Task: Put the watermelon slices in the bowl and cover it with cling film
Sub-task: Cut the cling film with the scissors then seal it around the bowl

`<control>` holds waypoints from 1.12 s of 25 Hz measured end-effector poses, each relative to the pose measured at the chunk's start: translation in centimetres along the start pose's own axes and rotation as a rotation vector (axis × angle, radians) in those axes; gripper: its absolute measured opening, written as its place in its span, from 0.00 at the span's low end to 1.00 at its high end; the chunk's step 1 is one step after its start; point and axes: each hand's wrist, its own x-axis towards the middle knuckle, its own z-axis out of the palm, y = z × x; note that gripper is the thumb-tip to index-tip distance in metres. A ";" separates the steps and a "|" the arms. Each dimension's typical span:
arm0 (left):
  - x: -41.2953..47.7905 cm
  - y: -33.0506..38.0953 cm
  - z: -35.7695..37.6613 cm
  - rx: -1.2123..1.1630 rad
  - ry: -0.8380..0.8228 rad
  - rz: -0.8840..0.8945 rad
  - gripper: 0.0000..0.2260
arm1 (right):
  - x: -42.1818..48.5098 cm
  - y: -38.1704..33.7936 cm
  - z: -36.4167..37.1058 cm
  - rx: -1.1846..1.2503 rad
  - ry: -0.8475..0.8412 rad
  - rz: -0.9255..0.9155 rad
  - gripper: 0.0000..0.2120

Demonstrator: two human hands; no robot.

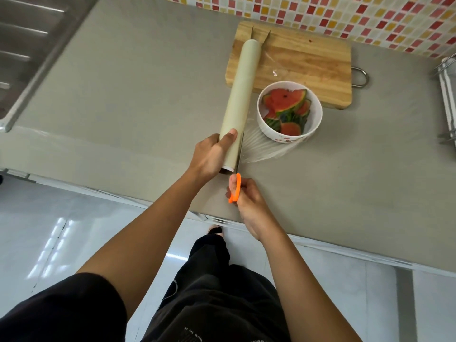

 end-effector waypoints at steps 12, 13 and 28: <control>0.1 -0.1 -0.2 -0.038 -0.033 0.006 0.21 | 3.3 -2.1 -0.4 0.064 0.027 -0.046 0.21; 0.1 -0.1 -0.2 -0.036 -0.034 0.009 0.21 | 3.6 -2.3 -0.4 0.063 0.029 -0.047 0.19; 0.4 -1.1 -0.3 -0.018 -0.033 0.009 0.17 | 7.3 -4.8 -1.3 0.089 0.003 -0.113 0.14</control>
